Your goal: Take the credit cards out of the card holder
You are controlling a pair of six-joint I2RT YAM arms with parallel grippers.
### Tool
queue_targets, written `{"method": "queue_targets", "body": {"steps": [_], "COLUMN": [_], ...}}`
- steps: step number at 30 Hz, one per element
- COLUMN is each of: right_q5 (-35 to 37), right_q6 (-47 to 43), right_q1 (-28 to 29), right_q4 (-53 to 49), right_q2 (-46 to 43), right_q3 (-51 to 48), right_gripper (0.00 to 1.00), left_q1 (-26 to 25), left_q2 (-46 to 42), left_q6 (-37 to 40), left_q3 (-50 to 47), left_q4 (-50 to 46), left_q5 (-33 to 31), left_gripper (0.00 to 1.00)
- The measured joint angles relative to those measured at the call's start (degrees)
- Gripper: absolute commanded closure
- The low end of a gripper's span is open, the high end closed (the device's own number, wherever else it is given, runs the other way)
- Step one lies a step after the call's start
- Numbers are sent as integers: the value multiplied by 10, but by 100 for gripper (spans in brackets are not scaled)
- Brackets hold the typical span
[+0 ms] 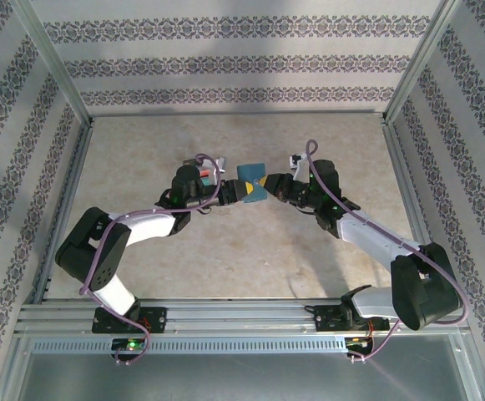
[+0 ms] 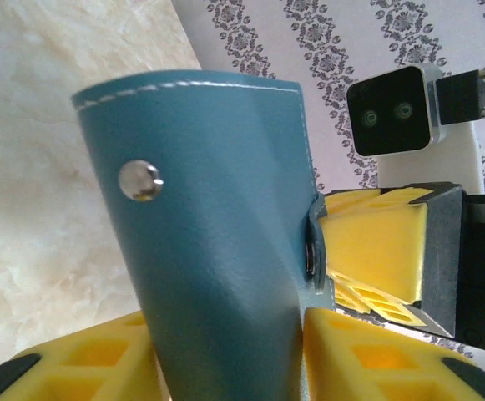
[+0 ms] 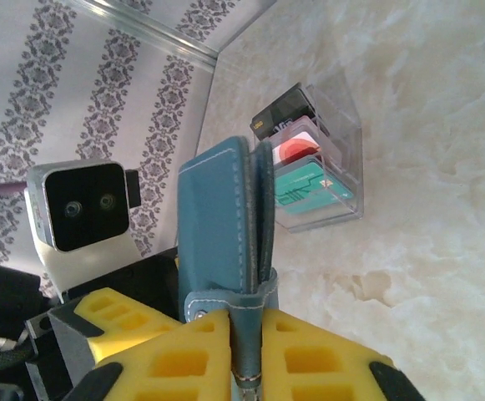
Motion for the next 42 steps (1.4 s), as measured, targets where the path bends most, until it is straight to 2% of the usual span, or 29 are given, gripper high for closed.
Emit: {"method": "queue_targets", "body": {"steps": [3,5,9,17,27,32,42], "right_q5": [7,15,31,111,244,276,310], "right_q6": [1,-2,-18,-70,-113,-118,-118], "right_q1": [0,0,0,23,124,154,156], "right_q4": [-2,-9,-48,-176,-330,-363,-387], "right_q2": [0,0,-14,-79,-83,-52,-28], "right_q3": [0,0,0,26,117,155,164], "right_gripper": [67,65,59,60,63,63,63], "left_q1": [0,-1,-3,-7,-23,-33,-38], "left_q2": [2,2,-2,-46,-59,-59,-66], "left_q6": [-3,-2,15,91,169,189,201], "left_q3": [2,4,9,11,24,26,26], "left_q4": [3,3,-12,-97,-167,-178,-176], "left_q5": [7,11,15,0,-31,-38,-39], "left_gripper": [74,79,85,86,88,89,93]}}
